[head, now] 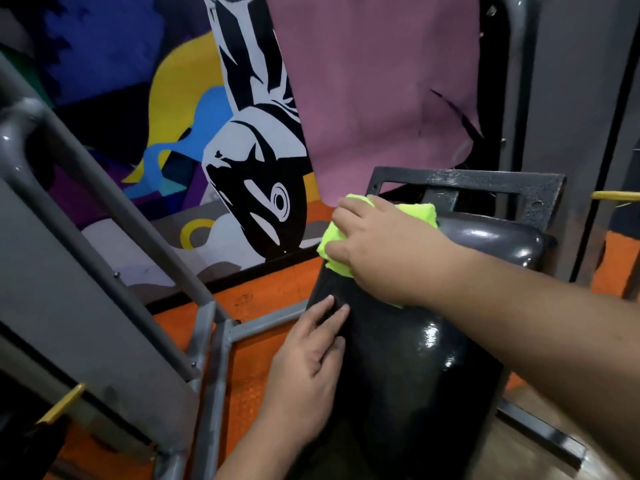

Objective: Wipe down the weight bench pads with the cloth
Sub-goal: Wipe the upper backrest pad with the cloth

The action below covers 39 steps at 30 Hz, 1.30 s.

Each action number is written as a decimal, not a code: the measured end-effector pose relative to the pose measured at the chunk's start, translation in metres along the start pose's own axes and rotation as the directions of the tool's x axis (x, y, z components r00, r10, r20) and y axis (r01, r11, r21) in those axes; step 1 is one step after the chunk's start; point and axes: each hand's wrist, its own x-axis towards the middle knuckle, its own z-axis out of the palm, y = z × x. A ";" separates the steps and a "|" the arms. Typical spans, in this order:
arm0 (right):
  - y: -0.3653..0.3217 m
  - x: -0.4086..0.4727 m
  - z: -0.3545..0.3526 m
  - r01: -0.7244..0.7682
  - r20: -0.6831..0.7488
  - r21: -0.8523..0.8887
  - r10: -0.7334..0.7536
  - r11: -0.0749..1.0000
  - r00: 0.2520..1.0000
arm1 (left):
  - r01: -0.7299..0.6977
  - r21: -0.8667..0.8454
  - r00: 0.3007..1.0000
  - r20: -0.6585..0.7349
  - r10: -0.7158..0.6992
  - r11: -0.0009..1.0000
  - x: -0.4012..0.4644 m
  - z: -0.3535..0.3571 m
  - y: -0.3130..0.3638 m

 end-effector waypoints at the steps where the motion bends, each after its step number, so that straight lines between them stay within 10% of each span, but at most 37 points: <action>1: 0.004 -0.006 -0.001 0.001 -0.004 -0.006 -0.001 1.000 1.000 | -0.008 -0.018 1.000 0.003 0.008 1.000 -0.003 0.000 -0.002; 11: -0.016 -0.005 -0.010 -0.019 0.063 -0.252 0.036 0.968 0.997 | -0.163 0.111 0.987 0.020 0.161 0.980 -0.004 -0.002 -0.018; 39: -0.047 0.014 0.003 0.026 0.209 -0.181 0.013 0.983 0.978 | -0.021 0.130 0.987 -0.156 0.041 0.991 -0.046 -0.016 -0.025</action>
